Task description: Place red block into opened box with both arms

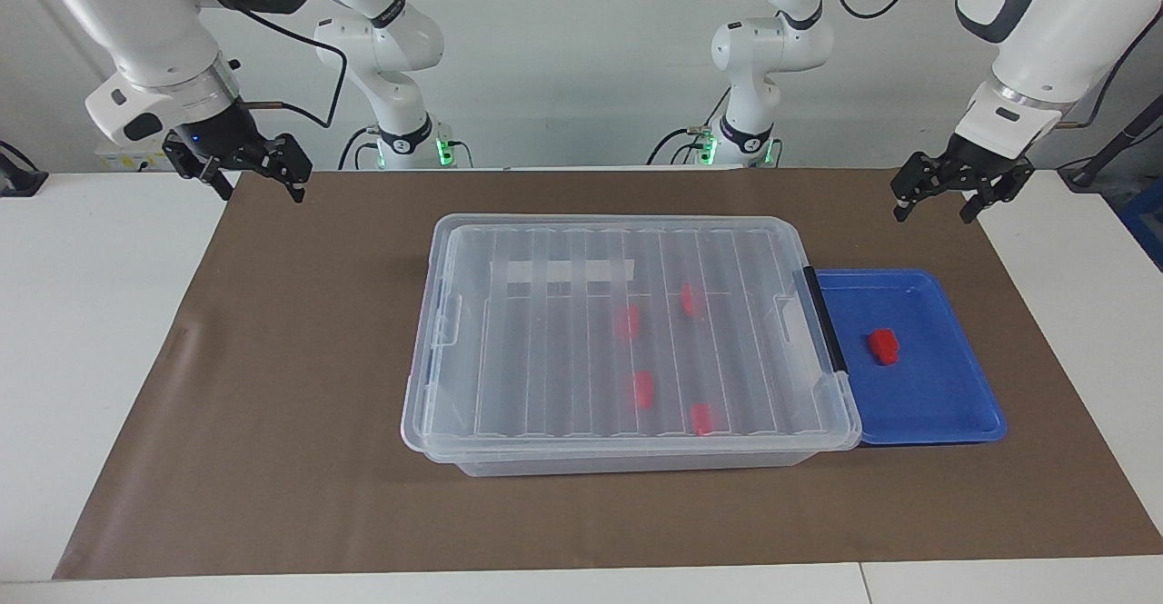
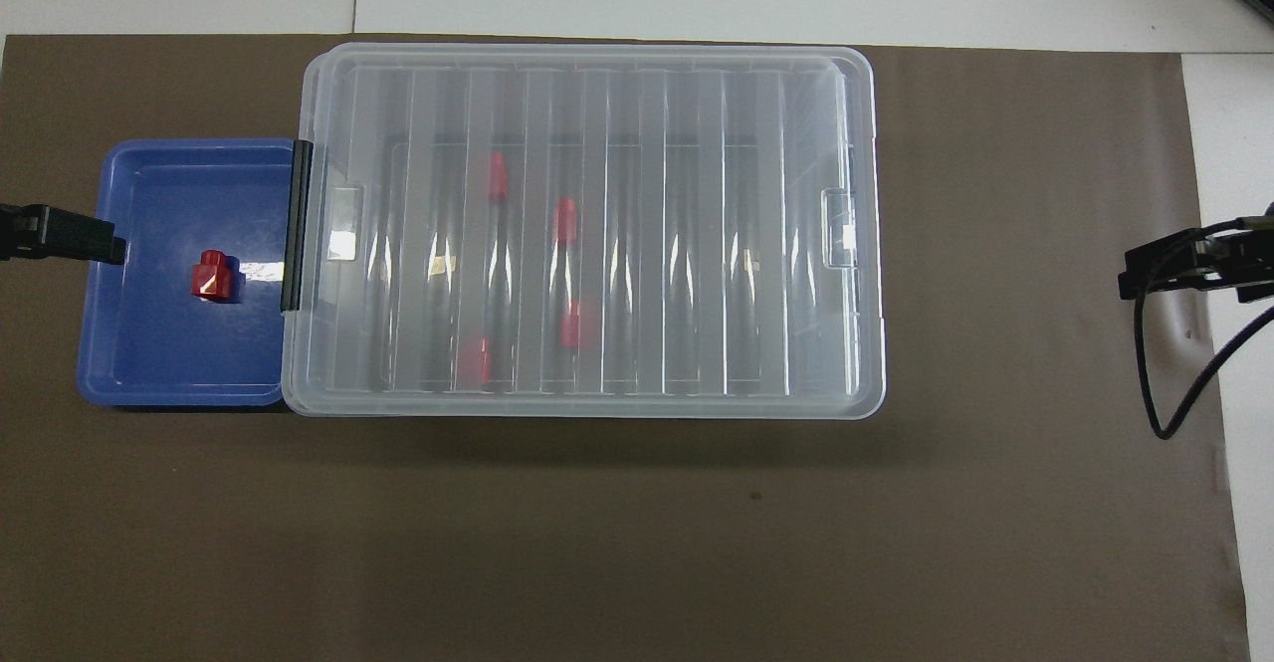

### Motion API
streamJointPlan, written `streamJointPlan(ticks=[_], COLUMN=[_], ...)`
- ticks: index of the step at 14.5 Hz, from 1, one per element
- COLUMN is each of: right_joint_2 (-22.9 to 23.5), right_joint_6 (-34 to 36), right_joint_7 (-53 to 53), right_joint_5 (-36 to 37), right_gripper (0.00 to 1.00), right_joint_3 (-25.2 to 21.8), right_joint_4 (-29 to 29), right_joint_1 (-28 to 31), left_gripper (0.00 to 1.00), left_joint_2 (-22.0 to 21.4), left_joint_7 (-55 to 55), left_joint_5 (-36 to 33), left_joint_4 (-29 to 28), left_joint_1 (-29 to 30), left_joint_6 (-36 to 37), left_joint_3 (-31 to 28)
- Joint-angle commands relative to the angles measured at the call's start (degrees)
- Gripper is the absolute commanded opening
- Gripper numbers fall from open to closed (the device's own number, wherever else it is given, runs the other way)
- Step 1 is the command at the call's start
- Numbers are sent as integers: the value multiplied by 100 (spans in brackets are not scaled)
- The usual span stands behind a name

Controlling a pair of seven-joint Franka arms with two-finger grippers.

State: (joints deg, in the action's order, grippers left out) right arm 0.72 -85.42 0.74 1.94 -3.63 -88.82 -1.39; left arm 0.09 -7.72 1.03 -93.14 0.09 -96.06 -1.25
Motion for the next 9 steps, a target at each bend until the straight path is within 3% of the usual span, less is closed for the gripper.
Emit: streamJointPlan(ticks=[1,9], right_joint_2=[-151,-169], right_joint_6=[-133,-352], right_joint_7=[-39,-91], right_joint_5=[43,52], right_gripper=[100,100], right_joint_3=[29,46], right_joint_4=[-206,-258], right_joint_1=[16,-10], left_gripper=[100,100], left_joint_2=[-62,-62], left_joint_7=[69,69], left_joint_5=[-121,-121], left_joint_4=[32,33], left_joint_1=[-71,-71], left_joint_6=[114,105], left_joint_3=[-34,-34])
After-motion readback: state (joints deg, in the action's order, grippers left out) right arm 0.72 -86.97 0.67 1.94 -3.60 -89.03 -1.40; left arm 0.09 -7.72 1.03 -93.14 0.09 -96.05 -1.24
